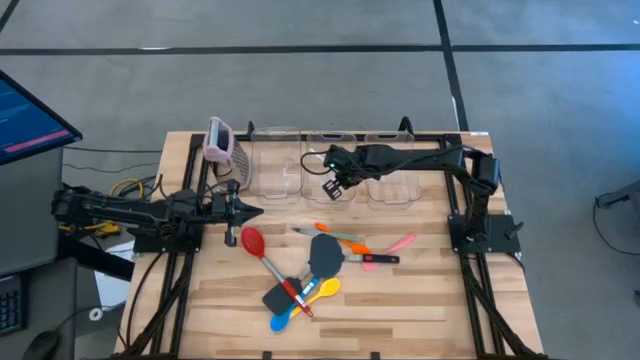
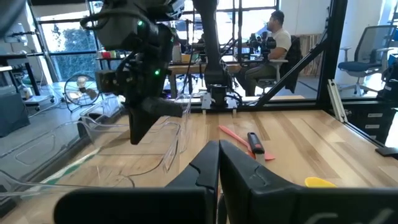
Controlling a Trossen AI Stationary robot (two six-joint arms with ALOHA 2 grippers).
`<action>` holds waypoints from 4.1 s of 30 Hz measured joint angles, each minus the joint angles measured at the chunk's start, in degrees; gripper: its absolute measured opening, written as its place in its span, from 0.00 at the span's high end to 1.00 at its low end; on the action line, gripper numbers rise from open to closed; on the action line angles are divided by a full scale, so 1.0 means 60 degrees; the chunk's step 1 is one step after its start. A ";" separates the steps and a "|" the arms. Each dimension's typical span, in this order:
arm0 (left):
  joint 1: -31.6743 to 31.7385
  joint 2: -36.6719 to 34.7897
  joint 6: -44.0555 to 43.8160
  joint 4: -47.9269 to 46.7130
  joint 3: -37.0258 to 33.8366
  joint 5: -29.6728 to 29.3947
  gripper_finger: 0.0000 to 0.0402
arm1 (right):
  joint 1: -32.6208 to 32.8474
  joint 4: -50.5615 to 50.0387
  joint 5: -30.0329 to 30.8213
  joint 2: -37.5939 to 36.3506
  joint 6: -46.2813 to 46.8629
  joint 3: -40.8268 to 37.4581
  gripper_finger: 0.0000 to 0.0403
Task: Pick & Place Kitchen Items
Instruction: Put the white blue table knife into the middle transparent bin, then put the green table knife into the middle transparent bin
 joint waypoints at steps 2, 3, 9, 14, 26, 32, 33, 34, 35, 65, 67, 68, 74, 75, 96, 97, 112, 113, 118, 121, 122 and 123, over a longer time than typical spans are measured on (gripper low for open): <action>-0.0002 0.0000 -0.0002 0.0000 0.0000 -0.0002 0.99 | -0.0009 -0.0190 -0.0181 0.0179 0.0043 0.0065 1.00; 0.0000 0.0000 -0.0003 0.0000 0.0000 -0.0004 0.99 | -0.0009 -0.0199 -0.0212 0.0282 0.0046 0.0124 1.00; 0.0000 0.0000 -0.0004 -0.0001 0.0000 -0.0011 0.99 | -0.0039 -0.0405 -0.0524 0.0358 0.0062 0.0181 1.00; 0.0000 0.0000 -0.0004 -0.0004 0.0000 -0.0015 0.99 | -0.0051 -0.0416 -0.0697 0.0358 0.0065 0.0181 1.00; 0.0000 0.0000 -0.0004 -0.0004 0.0000 -0.0018 0.99 | -0.0158 -0.0429 -0.1652 0.0358 0.0068 0.0181 1.00; 0.0000 0.0000 -0.0004 -0.0004 0.0000 -0.0018 0.99 | -0.0184 -0.0409 -0.1686 0.0358 -0.0022 0.0181 0.99; 0.0000 0.0000 -0.0004 -0.0004 0.0000 -0.0018 0.99 | -0.0184 -0.0401 -0.1686 0.0358 -0.0040 0.0181 0.98; 0.0000 0.0000 -0.0003 -0.0004 0.0000 -0.0018 0.99 | -0.0181 -0.0401 -0.1689 0.0358 -0.0071 0.0181 0.97; 0.0000 0.0000 -0.0004 -0.0004 0.0000 -0.0018 0.99 | -0.0177 -0.0401 -0.1689 0.0358 -0.0201 0.0181 0.96; -0.0004 0.0000 -0.0073 -0.0017 0.0000 -0.0018 0.99 | 0.1257 -0.2294 -0.1636 0.0262 -0.4983 0.2472 0.99; -0.0004 0.0000 -0.0104 -0.0022 0.0000 -0.0018 0.99 | 0.1569 -0.2423 -0.1487 0.0267 -0.5222 0.2474 0.99; -0.0004 0.0000 -0.0106 -0.0022 0.0000 -0.0015 0.99 | 0.1717 -0.2536 -0.1362 0.0267 -0.5277 0.2483 0.99; -0.0004 0.0000 -0.0106 -0.0031 -0.0004 -0.0015 0.99 | 0.2394 -0.3335 -0.0319 0.0174 -0.4947 0.2481 1.00; -0.0004 0.0000 -0.0106 -0.0033 -0.0004 -0.0015 0.99 | 0.2497 -0.3429 -0.0199 0.0094 -0.4889 0.2476 1.00; -0.0004 0.0018 -0.0109 -0.0022 -0.0007 -0.0007 0.99 | 0.5654 -0.2523 0.2511 -0.3325 -0.4361 0.2483 1.00; -0.0004 0.0018 -0.0109 -0.0018 -0.0007 -0.0007 0.99 | 0.5866 -0.2572 0.2758 -0.3400 -0.4269 0.2483 1.00; -0.0004 0.0018 -0.0021 0.0046 -0.0007 -0.0011 0.99 | 0.8129 -0.0413 0.5615 -0.5530 -0.2426 -0.1758 1.00; -0.0004 0.0018 0.0100 0.0080 -0.0007 -0.0007 0.99 | 0.8127 0.0011 0.5602 -0.5723 -0.2426 -0.2210 1.00; -0.0004 0.0017 0.0459 0.0169 -0.0007 -0.0011 0.99 | 0.7799 0.2406 0.5301 -0.6442 -0.2423 -0.4398 1.00; -0.0004 0.0018 0.0496 0.0197 -0.0007 -0.0011 0.99 | 0.7390 0.3839 0.4759 -0.6497 -0.2422 -0.5438 1.00; -0.0004 0.0018 0.0502 0.0223 -0.0007 -0.0011 0.99 | 0.7237 0.4207 0.4517 -0.6425 -0.2425 -0.5717 1.00; -0.0004 0.0018 0.0542 0.0245 -0.0007 -0.0011 0.99 | 0.7063 0.4432 0.4256 -0.6326 -0.2425 -0.5914 1.00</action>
